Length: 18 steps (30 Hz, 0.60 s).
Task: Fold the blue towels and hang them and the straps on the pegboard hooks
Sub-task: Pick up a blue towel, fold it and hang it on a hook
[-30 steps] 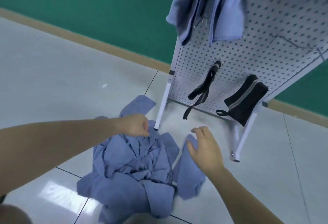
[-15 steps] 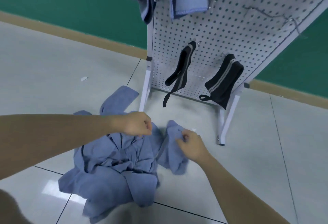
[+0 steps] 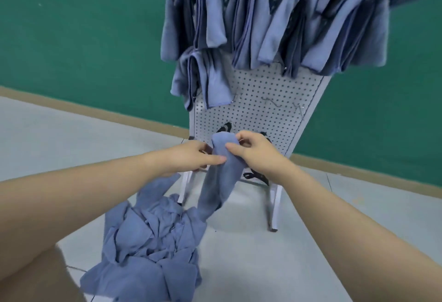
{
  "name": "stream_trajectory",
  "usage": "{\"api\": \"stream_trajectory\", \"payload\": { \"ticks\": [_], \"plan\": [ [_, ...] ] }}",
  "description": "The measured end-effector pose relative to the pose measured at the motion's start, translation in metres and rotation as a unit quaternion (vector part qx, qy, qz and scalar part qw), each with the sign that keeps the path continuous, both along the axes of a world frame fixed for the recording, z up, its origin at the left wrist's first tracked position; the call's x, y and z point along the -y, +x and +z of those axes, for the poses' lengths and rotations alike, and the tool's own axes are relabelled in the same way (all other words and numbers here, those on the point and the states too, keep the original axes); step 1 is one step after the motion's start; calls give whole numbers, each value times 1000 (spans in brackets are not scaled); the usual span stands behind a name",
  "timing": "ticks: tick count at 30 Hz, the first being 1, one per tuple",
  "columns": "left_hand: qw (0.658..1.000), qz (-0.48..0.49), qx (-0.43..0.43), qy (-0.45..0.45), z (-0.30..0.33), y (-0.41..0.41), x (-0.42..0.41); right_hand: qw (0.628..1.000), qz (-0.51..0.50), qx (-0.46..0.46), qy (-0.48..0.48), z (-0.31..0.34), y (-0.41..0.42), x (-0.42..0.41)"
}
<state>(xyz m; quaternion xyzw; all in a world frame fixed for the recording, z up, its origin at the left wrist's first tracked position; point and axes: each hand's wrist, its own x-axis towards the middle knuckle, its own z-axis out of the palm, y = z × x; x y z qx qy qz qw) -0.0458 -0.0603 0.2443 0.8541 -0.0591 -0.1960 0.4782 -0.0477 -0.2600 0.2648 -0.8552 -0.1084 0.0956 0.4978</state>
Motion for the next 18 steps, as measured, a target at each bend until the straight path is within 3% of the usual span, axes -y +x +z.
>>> {"api": "stream_trajectory", "payload": {
  "ticks": [6, 11, 18],
  "plan": [
    [997, 38, 62, -30, 46, -45, 0, 988, 5, -15, 156, 70, -40, 16],
    [989, 39, 70, -128, 54, -66, 2, 960, 10, -56, 273, 87, -62, 24],
    [956, 19, 109, -270, 64, -69, 15, 950, 31, -102, 292, 78, -74, 23]
  ]
}}
